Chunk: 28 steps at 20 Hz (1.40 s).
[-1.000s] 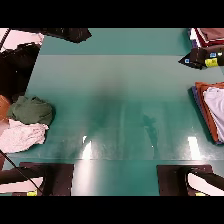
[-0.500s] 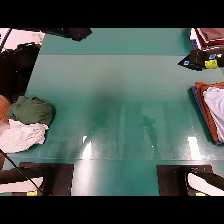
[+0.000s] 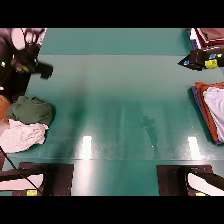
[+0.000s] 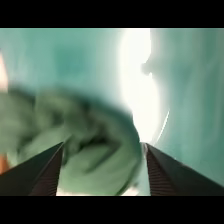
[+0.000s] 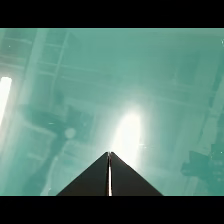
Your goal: Fold the shirts.
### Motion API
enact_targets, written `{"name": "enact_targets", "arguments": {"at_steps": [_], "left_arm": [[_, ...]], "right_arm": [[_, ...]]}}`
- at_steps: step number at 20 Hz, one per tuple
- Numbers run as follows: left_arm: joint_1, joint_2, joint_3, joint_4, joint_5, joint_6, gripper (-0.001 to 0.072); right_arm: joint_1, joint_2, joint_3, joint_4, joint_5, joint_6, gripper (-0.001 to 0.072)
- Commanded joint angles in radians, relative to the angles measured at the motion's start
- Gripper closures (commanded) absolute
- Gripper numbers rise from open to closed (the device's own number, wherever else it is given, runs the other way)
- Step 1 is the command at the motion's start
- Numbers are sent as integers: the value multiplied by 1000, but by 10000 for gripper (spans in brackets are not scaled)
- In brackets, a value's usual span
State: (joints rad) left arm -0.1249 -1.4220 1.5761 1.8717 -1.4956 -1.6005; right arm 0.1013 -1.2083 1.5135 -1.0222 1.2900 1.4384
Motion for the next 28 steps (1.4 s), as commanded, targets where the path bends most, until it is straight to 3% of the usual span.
{"name": "enact_targets", "arguments": {"at_steps": [1, 6, 7, 8, 9, 13, 16, 19, 22, 24, 28], "left_arm": [[85, 0, -251, 48, 12, -24, 113], [90, 9, -349, 51, 49, -42, 115], [90, 18, -349, 51, 49, -42, 214], [90, 29, -349, 51, 53, -40, 469], [90, 46, -349, 51, 66, -35, 679], [90, 163, -279, 53, 109, -43, 682], [90, 291, -86, 8, 122, -45, 681], [90, 392, 145, -177, 143, -45, 682], [90, 427, 303, -497, 229, -35, 682], [72, 427, 342, -722, 285, 40, 683], [-138, 362, 335, -688, 281, 48, 684]], "right_arm": [[0, 0, 0, 0, -3, 0, 694], [1, 0, 0, 0, -24, 0, 694], [1, 0, 0, 0, -24, 0, 694], [1, 0, 0, 0, -24, 1, 694], [0, 0, 0, 0, -25, 0, 694], [1, 0, 1, 2, -31, 1, 694], [0, 23, 2, 10, -79, 1, 694], [0, 85, 1, 10, -185, 1, 694], [0, 154, 1, 9, -267, 1, 695], [0, 192, 1, 8, -288, 1, 694], [-1, 239, 1, 0, -296, 1, 695]]}}
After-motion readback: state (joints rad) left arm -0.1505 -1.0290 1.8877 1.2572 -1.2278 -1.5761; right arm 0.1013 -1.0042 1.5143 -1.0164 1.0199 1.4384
